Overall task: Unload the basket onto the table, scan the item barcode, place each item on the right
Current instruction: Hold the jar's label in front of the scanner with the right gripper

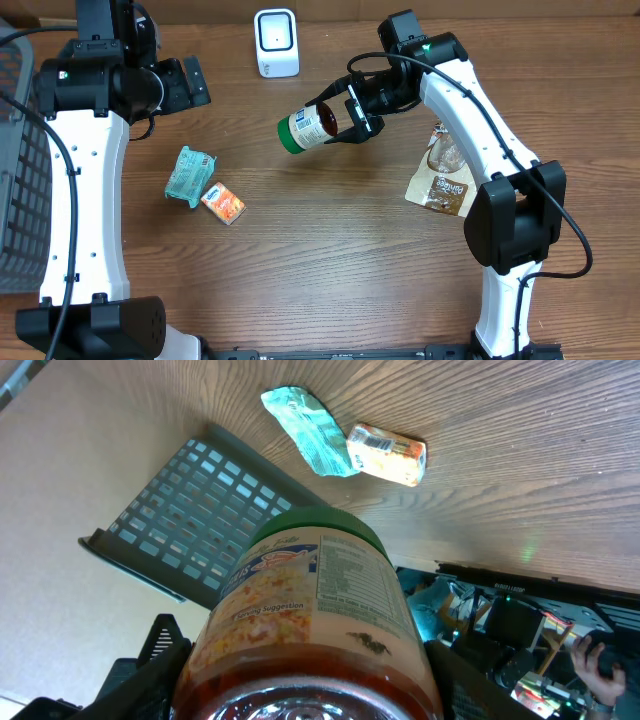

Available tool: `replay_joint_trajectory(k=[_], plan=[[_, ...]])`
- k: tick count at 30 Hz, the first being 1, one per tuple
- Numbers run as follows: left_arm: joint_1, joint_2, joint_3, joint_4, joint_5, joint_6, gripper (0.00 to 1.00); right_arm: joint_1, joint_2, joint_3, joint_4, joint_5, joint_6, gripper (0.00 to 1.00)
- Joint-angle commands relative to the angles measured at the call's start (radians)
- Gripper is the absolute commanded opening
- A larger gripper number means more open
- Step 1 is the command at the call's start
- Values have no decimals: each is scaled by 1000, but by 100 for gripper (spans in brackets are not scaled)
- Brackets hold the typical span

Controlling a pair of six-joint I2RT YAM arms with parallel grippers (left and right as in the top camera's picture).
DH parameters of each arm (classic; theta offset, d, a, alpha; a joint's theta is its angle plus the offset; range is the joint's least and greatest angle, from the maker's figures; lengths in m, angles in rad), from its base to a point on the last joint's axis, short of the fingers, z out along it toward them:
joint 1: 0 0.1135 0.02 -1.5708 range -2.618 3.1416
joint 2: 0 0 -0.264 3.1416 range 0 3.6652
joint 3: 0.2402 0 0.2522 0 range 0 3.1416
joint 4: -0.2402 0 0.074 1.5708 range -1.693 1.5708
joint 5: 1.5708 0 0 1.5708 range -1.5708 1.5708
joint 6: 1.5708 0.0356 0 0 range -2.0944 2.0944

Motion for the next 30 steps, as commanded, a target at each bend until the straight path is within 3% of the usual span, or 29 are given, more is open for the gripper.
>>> replay_joint_trajectory(k=[1, 5, 8, 9, 10, 14, 21, 30], plan=[[3, 5, -3, 0, -6, 12, 100, 4, -19, 27, 12, -42, -20, 43], [3, 5, -3, 0, -6, 12, 100, 30, -19, 27, 17, 103, -276, 44], [3, 5, -3, 0, -6, 12, 99, 71, -19, 27, 53, 297, -651, 44], [3, 5, -3, 0, -6, 12, 99, 82, -19, 27, 77, 346, -687, 51], [3, 5, -3, 0, -6, 12, 100, 88, -19, 27, 97, 386, -691, 57], [3, 5, -3, 0, -6, 12, 99, 99, -19, 27, 271, 552, -691, 59], [3, 5, -3, 0, -6, 12, 100, 140, -6, 27, 746, 1070, -703, 61], [3, 5, -3, 0, -6, 12, 100, 213, 77, 27, 1236, 1313, -893, 60]])
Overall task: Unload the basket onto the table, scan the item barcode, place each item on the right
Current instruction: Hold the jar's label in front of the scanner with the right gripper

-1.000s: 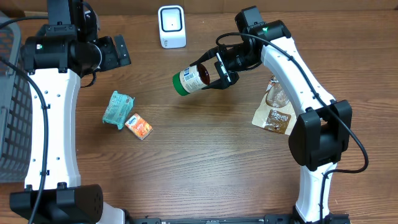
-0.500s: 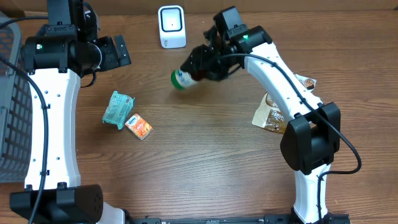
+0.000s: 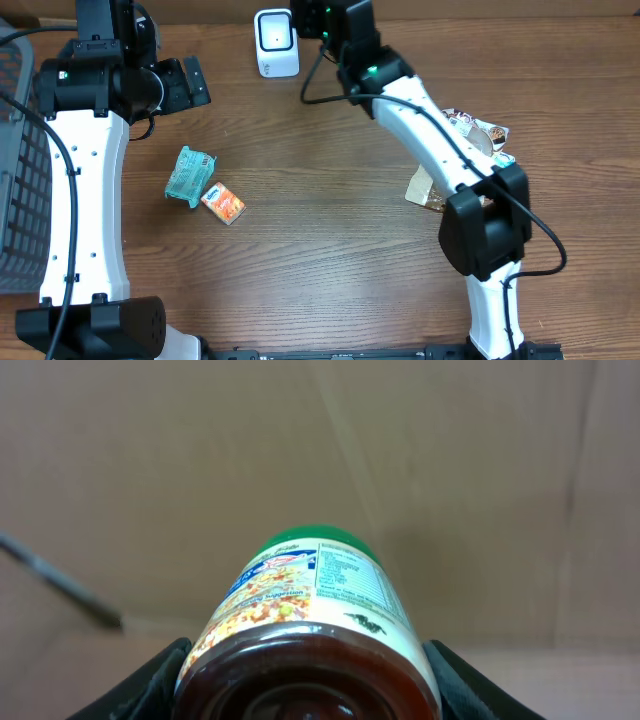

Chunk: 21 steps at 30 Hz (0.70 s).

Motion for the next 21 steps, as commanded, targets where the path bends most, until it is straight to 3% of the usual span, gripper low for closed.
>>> replay_joint_trajectory(k=[1, 7, 21], plan=[[3, 5, -3, 0, -6, 13, 100, 32, 62, 26, 148, 151, -116, 60], [3, 5, -3, 0, -6, 13, 100, 34, 190, 26, 389, 163, -187, 60], [3, 5, -3, 0, -6, 13, 100, 27, 394, 26, 699, 148, -294, 56]])
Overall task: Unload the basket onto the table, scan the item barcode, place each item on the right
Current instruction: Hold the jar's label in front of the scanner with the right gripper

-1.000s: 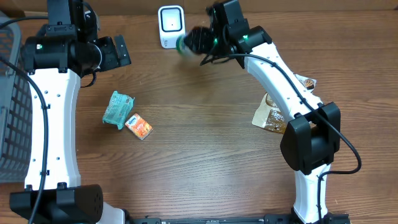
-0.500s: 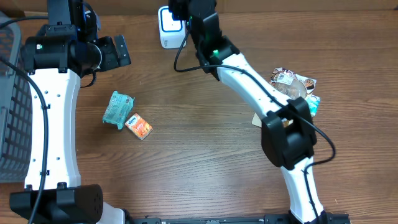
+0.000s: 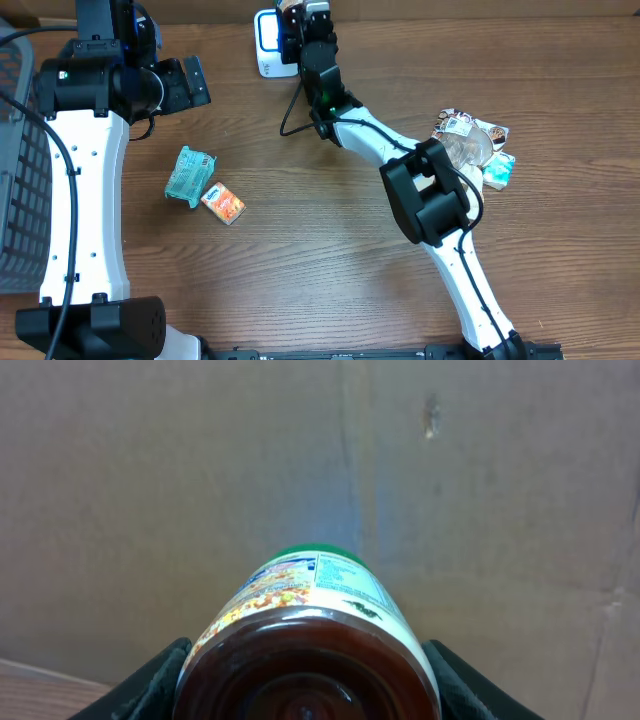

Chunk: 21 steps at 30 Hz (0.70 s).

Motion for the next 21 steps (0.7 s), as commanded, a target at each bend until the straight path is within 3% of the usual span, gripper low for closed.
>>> replay_joint_trajectory(k=[1, 13, 17, 21], plan=[[3, 5, -3, 0, -6, 12, 100, -3, -1, 26, 58, -13, -24, 56], [3, 5, -3, 0, -6, 12, 100, 24, -16, 26, 69, -35, -69, 56], [3, 5, -3, 0, -6, 12, 100, 30, -99, 26, -6, -37, -68, 56], [3, 5, -3, 0, -6, 12, 100, 33, -238, 26, -240, -57, -63, 56]])
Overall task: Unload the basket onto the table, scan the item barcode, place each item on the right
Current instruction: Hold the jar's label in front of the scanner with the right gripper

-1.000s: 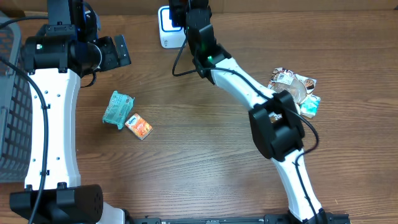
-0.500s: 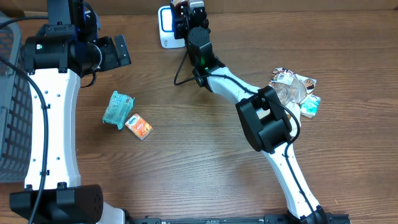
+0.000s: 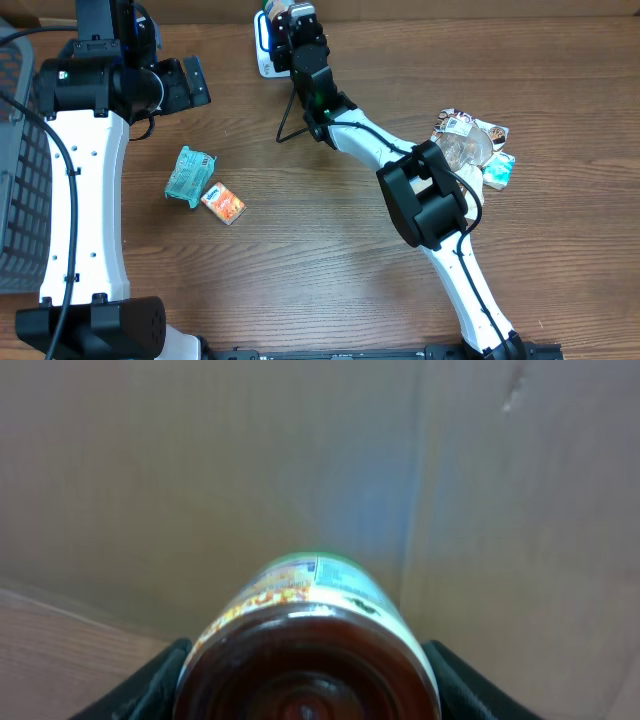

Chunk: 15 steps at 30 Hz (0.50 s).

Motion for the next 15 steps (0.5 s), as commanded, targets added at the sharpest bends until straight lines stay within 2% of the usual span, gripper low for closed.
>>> replay_joint_trajectory(k=[1, 4, 8, 11, 15], plan=[[3, 5, -3, 0, -6, 13, 99, 8, -240, 25, -153, -14, 21, 55], [3, 5, -3, 0, -6, 13, 100, 12, -341, 25, -385, -35, 98, 56], [3, 5, -3, 0, -6, 13, 100, 12, -457, 25, -768, -212, 104, 56], [3, 5, -3, 0, -6, 13, 100, 11, -477, 25, -1007, -325, 106, 56], [3, 5, -3, 0, -6, 13, 100, 8, -464, 18, -1287, -336, 176, 56]])
